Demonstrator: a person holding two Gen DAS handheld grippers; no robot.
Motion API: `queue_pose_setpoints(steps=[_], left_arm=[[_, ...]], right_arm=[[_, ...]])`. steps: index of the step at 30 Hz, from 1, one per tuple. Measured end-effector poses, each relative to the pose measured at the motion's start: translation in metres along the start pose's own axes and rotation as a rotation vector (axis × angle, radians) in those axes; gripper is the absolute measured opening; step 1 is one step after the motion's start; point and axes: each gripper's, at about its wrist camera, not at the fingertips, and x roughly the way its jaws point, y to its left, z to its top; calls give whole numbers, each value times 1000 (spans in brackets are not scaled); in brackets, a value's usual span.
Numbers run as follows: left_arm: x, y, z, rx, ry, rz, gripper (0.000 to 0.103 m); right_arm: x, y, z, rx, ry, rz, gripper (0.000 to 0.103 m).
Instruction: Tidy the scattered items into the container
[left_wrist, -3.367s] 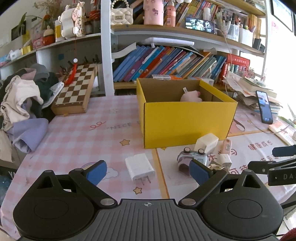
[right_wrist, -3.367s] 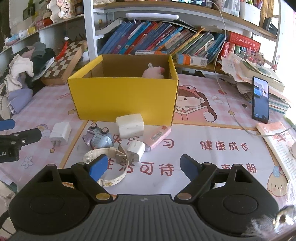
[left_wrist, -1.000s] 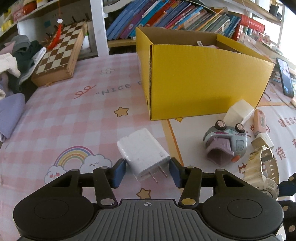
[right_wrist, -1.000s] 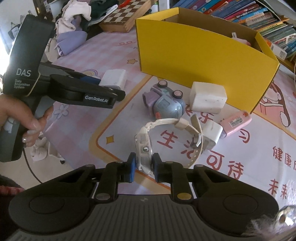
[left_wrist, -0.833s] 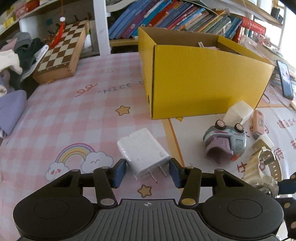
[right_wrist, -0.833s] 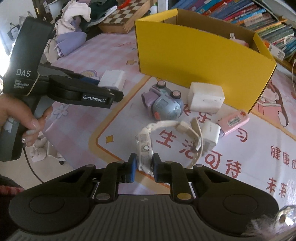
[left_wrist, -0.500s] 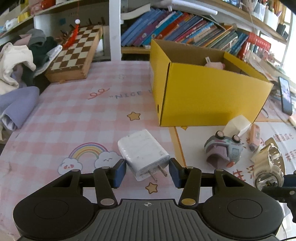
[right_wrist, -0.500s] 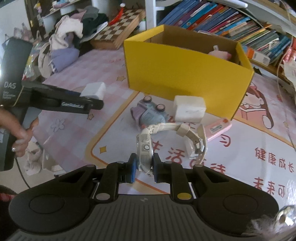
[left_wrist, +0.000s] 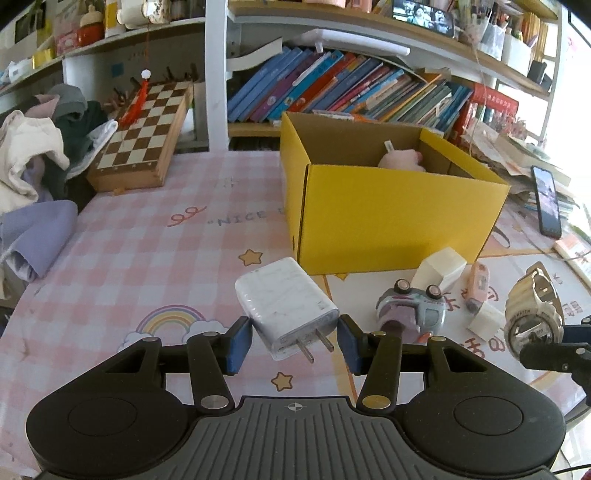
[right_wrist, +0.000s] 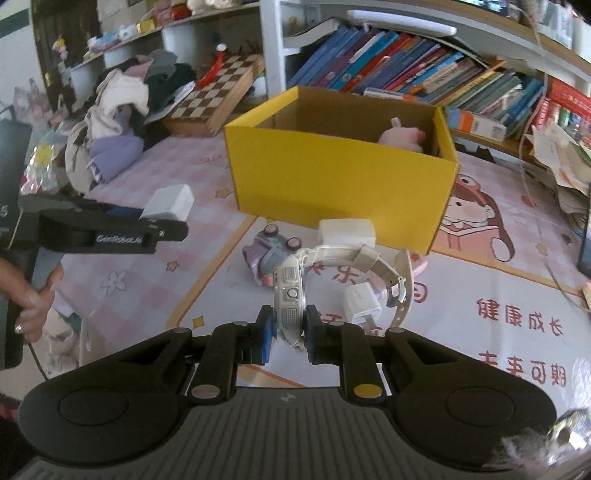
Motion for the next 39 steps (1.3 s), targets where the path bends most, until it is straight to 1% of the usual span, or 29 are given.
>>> queue_pose_setpoints(steps=[6, 9, 16, 20, 26, 28, 32, 39], left_arm=[[-15, -1, 4, -3, -35, -16, 49], [-27, -4, 8, 2, -70, -25, 49], [-51, -10, 22, 20, -156, -54, 49], [-59, -15, 34, 38, -197, -77, 49], [-70, -25, 57, 93, -290, -106, 49], [-72, -29, 65, 112, -319, -114, 49], [-70, -36, 79, 139, -348, -130, 49], [-56, -47, 92, 157, -352, -142, 49]], right_arm=[[-11, -2, 1, 17, -26, -11, 16], [-17, -4, 3, 23, -45, -15, 16], [-38, -18, 18, 85, -109, -35, 16], [-52, -27, 29, 110, -156, -50, 16], [-64, -38, 44, 109, -202, -69, 16], [-65, -40, 51, 104, -209, -73, 16], [-65, -42, 63, 81, -226, -67, 16], [-54, -48, 86, 47, -250, -45, 16]])
